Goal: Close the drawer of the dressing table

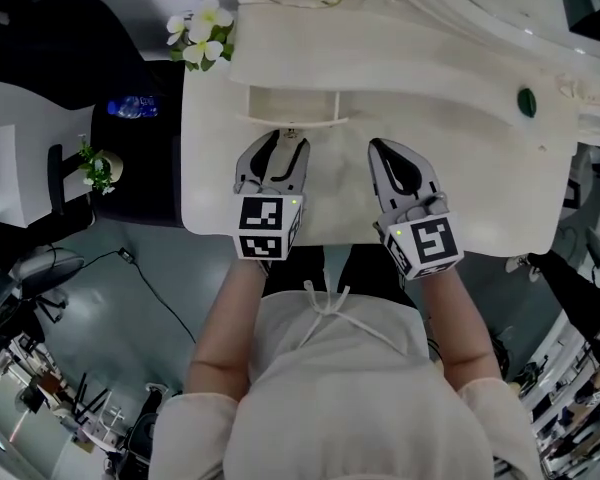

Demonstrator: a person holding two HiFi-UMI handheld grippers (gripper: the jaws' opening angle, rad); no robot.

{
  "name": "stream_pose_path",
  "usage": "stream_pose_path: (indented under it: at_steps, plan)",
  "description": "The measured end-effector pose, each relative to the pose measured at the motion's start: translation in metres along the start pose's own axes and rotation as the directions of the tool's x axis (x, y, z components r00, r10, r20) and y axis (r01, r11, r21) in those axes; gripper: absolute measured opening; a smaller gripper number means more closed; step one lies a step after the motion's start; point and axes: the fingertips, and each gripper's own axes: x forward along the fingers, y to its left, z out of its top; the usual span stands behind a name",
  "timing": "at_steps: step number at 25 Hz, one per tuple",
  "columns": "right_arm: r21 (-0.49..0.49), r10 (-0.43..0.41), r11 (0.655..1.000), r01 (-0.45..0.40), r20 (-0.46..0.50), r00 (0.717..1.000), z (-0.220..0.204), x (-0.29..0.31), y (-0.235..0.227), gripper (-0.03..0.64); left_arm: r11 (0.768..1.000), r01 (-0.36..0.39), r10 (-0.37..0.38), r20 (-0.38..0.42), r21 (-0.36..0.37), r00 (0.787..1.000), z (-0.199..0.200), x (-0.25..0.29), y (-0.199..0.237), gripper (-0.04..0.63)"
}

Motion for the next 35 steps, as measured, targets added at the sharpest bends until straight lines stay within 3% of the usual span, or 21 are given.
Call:
stream_pose_path:
  at_steps: [8, 14, 35]
  plan:
    - [0.003, 0.007, 1.0, -0.007, -0.009, 1.0, -0.004, 0.004, -0.004, 0.006, 1.0, -0.024, 0.024, -0.018, 0.0, 1.0, -0.003, 0.008, 0.001, 0.104]
    - [0.008, -0.004, 1.0, 0.004, -0.006, 1.0, -0.001, 0.005, -0.008, 0.006, 0.999, 0.011, -0.012, -0.027, -0.047, 1.0, -0.003, 0.01, 0.001, 0.101]
    - [0.017, -0.062, 0.998, 0.063, -0.012, 0.998, 0.013, 0.009, -0.026, 0.006, 0.999, 0.023, -0.022, 0.011, -0.046, 1.0, 0.028, 0.044, 0.016, 0.103]
